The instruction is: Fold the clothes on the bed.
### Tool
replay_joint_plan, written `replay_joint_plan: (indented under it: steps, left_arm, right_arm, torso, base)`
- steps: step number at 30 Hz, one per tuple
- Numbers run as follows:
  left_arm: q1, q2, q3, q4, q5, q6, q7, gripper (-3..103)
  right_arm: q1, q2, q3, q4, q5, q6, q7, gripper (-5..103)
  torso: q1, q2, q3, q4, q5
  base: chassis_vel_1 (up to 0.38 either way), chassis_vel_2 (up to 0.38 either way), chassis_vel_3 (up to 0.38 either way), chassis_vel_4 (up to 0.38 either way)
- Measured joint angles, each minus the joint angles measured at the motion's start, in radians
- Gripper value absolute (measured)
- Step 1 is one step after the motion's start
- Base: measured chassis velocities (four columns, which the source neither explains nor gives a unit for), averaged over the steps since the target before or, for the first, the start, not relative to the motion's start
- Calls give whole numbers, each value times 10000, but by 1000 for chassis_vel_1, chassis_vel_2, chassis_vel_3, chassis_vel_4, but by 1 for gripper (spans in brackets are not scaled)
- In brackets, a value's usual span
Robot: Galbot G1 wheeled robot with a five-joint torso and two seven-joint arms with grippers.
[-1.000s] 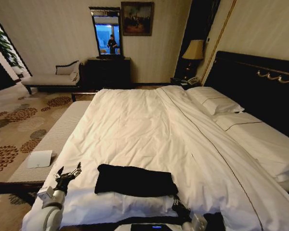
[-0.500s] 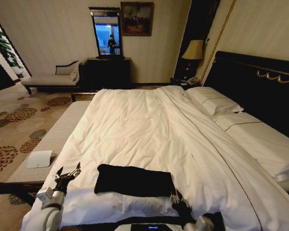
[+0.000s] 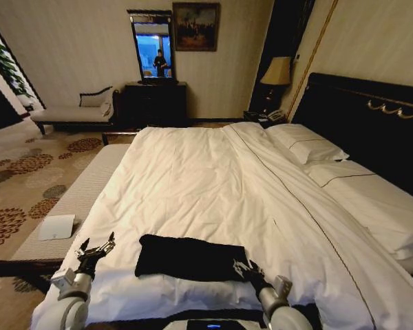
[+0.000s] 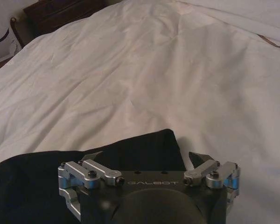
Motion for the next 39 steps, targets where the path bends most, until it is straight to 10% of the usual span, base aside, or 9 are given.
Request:
replay_joint_plan:
  steps: [21, 25, 39]
  left_arm:
    - [96, -312, 104, -152, 168, 5, -53, 100]
    - [97, -411, 159, -224, 243, 17, -79, 100]
    - [141, -405, 114, -249, 239, 45, -180, 100]
  right_arm:
    - [515, -60, -5, -434, 491, 197, -752, 40]
    - [538, -93, 10, -418, 554, 239, -1004, 13]
    - [970, -34, 186, -550, 768, 356, -1044, 0]
  torso:
    - [-1, 1, -1, 0, -1]
    - [-1, 0, -1, -1, -1]
    - [-2, 1, -1, 0, -1]
  base:
    - [0, 0, 0, 0]
    - [0, 0, 0, 0]
    - [0, 0, 0, 0]
